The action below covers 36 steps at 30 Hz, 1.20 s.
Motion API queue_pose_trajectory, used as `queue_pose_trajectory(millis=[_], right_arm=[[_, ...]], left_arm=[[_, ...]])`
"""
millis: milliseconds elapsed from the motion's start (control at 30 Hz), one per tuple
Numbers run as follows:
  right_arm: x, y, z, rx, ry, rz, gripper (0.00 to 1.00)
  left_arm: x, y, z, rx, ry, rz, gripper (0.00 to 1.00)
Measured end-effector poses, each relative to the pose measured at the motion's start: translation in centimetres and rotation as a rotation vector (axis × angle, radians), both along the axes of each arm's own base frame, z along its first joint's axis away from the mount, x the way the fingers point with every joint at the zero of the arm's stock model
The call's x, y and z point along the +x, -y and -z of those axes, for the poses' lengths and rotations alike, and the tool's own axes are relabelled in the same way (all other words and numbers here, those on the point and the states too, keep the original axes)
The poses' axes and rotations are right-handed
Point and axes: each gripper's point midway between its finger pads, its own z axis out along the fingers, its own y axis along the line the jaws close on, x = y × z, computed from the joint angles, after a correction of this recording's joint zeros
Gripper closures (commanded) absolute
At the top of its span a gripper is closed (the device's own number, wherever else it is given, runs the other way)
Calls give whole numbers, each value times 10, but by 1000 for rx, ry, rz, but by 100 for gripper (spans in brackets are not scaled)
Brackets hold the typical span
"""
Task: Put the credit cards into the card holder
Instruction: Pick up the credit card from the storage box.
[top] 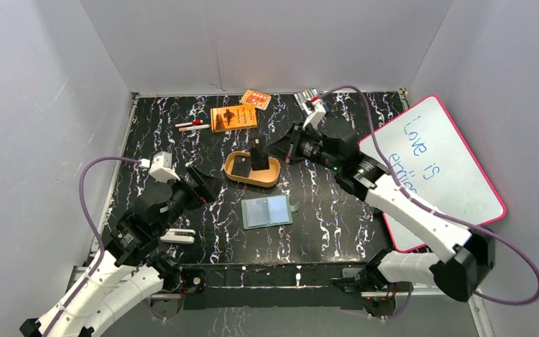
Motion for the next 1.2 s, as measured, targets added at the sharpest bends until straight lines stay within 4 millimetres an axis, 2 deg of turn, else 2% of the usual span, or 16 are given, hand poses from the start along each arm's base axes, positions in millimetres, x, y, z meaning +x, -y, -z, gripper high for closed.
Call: queue_pose_trajectory(millis=[167,267,333,467,600,767,933,1000,1067,1100,1167,1200], right_arm=[[-42,21,-26,91,30,-102,100],[-62,24,-33,151,16,-161,100],[-71,24,-35,184,0,-193,100],[-79,22,-32,220,-45,-228,100],[-83,20,-30,252,-68,-249,100],[-86,18,-28,277,-94,-264,100],[-89,17,-39,319,-82,-285,100],[-90,17,-41,330,-76,-292,100],[-91,17,-40,335,-76,-299,100],[-92,16,-39,334,-79,-302,96],[-92,17,-40,339,-73,-310,76],[-94,16,-40,341,-74,-317,71]], left_arm=[[-8,44,-58,-214,173,212,10],[-17,73,-90,-322,255,373,11],[-22,92,-103,-371,281,471,12],[-26,119,-108,-424,267,611,17],[-30,134,-105,-458,233,688,36],[-38,137,-107,-494,238,731,68],[-40,138,-102,-513,232,741,86],[-41,138,-101,-524,228,747,98],[-43,139,-101,-537,226,754,100],[-44,139,-103,-544,230,757,100],[-44,139,-104,-554,236,759,100],[-45,138,-104,-559,238,760,100]])
